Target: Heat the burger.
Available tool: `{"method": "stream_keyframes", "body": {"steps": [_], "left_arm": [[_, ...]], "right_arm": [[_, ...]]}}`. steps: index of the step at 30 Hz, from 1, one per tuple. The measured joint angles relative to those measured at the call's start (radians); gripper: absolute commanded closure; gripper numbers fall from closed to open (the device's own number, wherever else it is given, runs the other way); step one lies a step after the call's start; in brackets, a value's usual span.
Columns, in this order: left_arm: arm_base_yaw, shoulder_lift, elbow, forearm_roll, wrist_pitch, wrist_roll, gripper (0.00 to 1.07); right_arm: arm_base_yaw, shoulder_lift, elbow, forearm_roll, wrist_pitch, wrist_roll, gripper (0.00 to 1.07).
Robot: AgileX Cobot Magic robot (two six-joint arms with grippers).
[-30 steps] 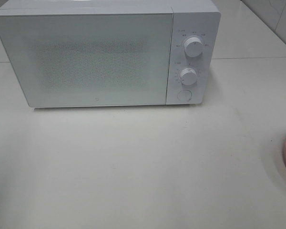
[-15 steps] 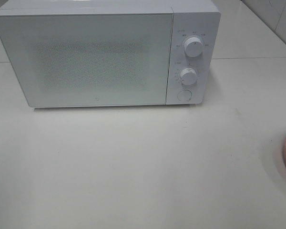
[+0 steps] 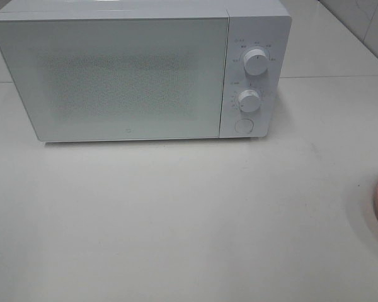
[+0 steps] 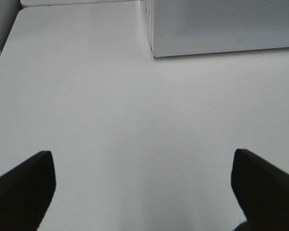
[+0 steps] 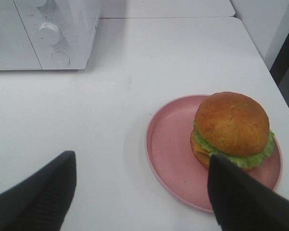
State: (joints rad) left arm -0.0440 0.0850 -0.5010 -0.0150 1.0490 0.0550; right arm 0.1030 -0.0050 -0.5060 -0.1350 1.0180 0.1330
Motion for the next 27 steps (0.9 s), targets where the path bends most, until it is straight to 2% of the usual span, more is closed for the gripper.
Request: {"method": "stream_keyframes", "body": {"steps": [5,27], "left_arm": [[0.000,-0.085,0.000,-0.001,-0.001,0.000,0.16],[0.000,-0.090,0.000,-0.001,-0.001,0.000,0.16]], "right_arm": [[0.000,0.000,0.000,0.000,0.000,0.000,0.34],[0.000,0.000,0.000,0.000,0.000,0.000,0.34]]}}
